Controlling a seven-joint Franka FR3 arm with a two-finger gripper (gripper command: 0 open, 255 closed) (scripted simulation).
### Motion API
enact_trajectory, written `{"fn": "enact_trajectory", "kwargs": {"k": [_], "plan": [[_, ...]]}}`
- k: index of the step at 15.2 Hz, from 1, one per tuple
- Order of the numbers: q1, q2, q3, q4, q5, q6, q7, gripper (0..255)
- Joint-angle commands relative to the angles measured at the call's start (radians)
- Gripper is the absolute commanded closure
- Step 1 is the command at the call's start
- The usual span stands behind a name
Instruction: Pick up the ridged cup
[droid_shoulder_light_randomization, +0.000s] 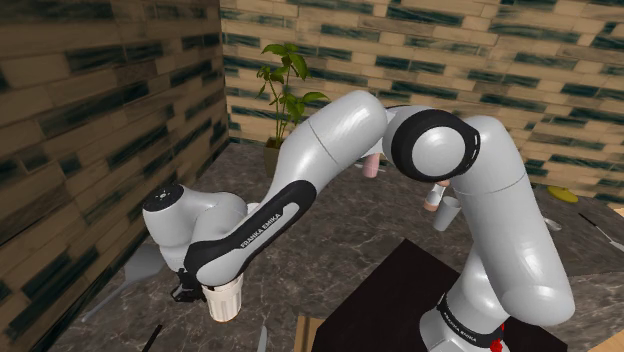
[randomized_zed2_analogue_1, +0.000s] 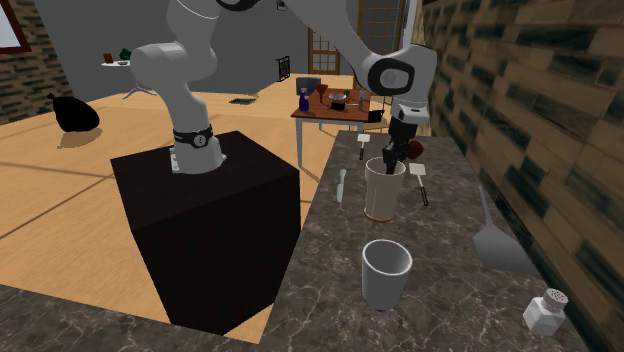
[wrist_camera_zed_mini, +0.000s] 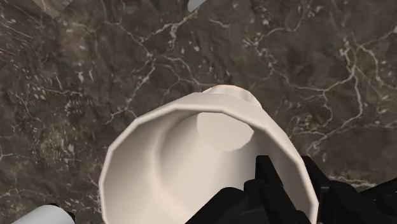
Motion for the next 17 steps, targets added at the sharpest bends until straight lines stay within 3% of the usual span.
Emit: {"fn": "enact_trajectory", "kwargs": {"k": [1,6,17], "plan": [[0.0,0.001,0.0,-0.001,0.0,0.0,0.0,255],[0.0,-0.001,0.0,-0.004,0.0,0.001,0.001,255],[-0.021,-0.097,0.032,-0.001,0.044,-0.092,-0.029,255]]}}
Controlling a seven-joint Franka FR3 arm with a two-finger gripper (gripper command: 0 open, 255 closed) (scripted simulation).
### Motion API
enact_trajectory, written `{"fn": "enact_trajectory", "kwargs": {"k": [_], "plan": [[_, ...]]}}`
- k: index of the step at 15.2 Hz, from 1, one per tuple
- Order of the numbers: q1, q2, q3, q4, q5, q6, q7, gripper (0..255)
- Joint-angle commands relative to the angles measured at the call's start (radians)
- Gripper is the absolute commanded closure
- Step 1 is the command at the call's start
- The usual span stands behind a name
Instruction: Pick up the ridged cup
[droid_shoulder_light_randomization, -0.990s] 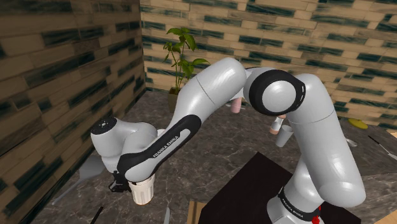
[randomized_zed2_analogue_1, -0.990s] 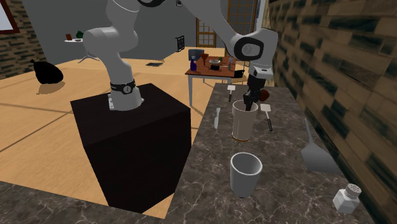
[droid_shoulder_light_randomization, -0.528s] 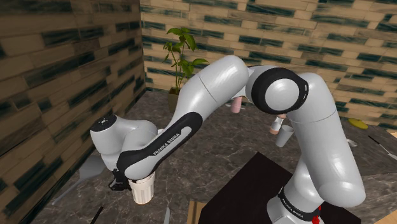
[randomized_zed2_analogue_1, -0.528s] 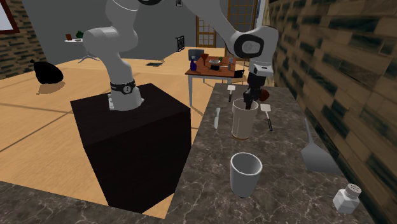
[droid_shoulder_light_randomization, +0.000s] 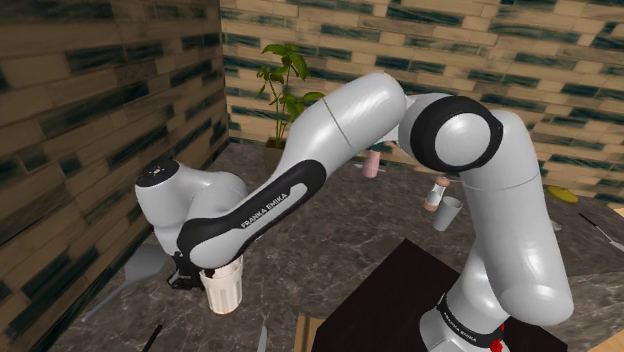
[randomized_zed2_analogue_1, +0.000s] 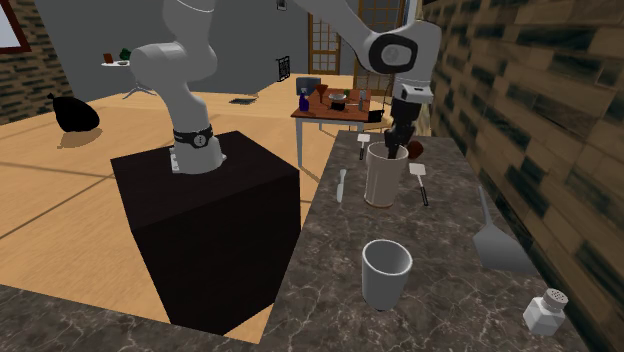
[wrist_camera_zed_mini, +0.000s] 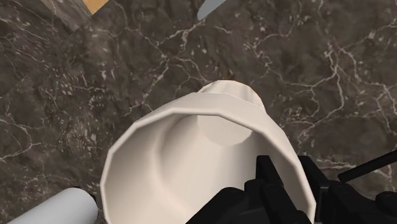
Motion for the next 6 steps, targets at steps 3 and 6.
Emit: {"fn": "enact_trajectory", "kwargs": {"k": [3,6], "plan": [[-0.006,-0.031,0.01,0.009,0.016,-0.037,-0.012,255],[-0.008,-0.04,0.013,0.012,0.02,-0.048,-0.015,255]]}}
